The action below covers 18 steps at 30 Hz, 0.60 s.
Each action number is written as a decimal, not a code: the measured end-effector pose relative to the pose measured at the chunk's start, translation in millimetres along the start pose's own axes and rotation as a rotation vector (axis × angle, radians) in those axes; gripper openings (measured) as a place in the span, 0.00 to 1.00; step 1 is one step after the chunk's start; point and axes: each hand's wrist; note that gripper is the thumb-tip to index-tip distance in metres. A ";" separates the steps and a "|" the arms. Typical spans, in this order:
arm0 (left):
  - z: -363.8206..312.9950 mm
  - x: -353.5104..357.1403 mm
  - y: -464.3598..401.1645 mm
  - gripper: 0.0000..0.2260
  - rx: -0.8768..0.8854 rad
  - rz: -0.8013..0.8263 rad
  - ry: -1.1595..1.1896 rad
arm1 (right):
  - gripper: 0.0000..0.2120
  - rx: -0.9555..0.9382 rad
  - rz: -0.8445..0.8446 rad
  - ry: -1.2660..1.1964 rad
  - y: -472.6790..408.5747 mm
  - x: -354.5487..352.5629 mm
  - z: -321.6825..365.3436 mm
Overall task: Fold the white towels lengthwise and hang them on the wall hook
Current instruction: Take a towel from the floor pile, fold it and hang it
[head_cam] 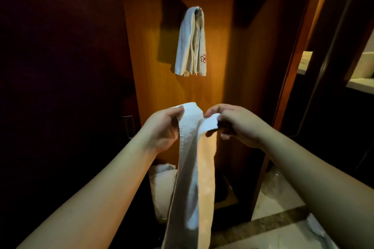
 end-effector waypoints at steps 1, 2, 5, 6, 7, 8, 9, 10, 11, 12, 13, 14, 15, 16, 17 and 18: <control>0.1 3.8 0.6 0.13 0.013 0.017 -0.031 | 0.11 -0.018 0.042 0.024 2.9 2.3 5.4; -0.7 8.6 2.5 0.13 0.024 0.038 -0.050 | 0.11 -0.033 0.074 0.086 6.5 4.4 9.8; -1.1 11.6 3.9 0.14 0.023 0.131 -0.095 | 0.06 -0.100 0.070 0.337 11.6 8.5 14.3; -1.3 13.3 5.8 0.14 0.015 0.165 -0.110 | 0.03 -0.119 0.046 0.374 12.2 10.0 14.8; -1.1 14.2 6.7 0.14 0.009 0.197 -0.124 | 0.02 -0.134 0.011 0.392 11.6 11.2 14.8; -0.9 15.6 7.9 0.14 0.007 0.226 -0.133 | 0.03 -0.143 -0.027 0.403 11.6 12.7 15.4; -0.4 16.9 8.2 0.15 0.005 0.253 -0.134 | 0.04 -0.149 -0.062 0.417 10.8 13.1 14.7; -0.4 18.2 8.9 0.15 0.000 0.275 -0.137 | 0.04 -0.157 -0.090 0.431 10.2 13.6 14.3; 0.0 19.8 9.1 0.15 0.001 0.293 -0.143 | 0.04 -0.172 -0.108 0.447 10.6 14.2 14.0; -0.1 20.7 9.2 0.15 0.001 0.298 -0.145 | 0.04 -0.180 -0.121 0.459 11.3 14.8 14.3; -0.9 22.4 9.5 0.14 -0.001 0.297 -0.143 | 0.04 -0.186 -0.127 0.471 11.6 14.9 14.5; -1.9 23.6 9.8 0.13 0.000 0.300 -0.138 | 0.03 -0.183 -0.129 0.488 12.9 15.1 16.0; -3.8 24.5 10.4 0.13 0.007 0.303 -0.132 | 0.03 -0.175 -0.133 0.523 13.9 14.4 17.6; -5.6 23.8 10.2 0.15 0.014 0.313 -0.123 | 0.04 -0.165 -0.145 0.576 15.5 13.2 19.9; -7.0 23.5 10.0 0.17 0.016 0.320 -0.114 | 0.04 -0.157 -0.160 0.642 16.9 11.3 22.3; -8.0 23.1 9.6 0.18 0.013 0.319 -0.110 | 0.04 -0.150 -0.173 0.702 18.3 9.6 24.8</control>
Point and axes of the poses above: each hand's wrist, its own y-axis away from the middle knuckle, its own x-axis out of the palm, z = x × y, and after that the axes turned 13 degrees about z, right-handed
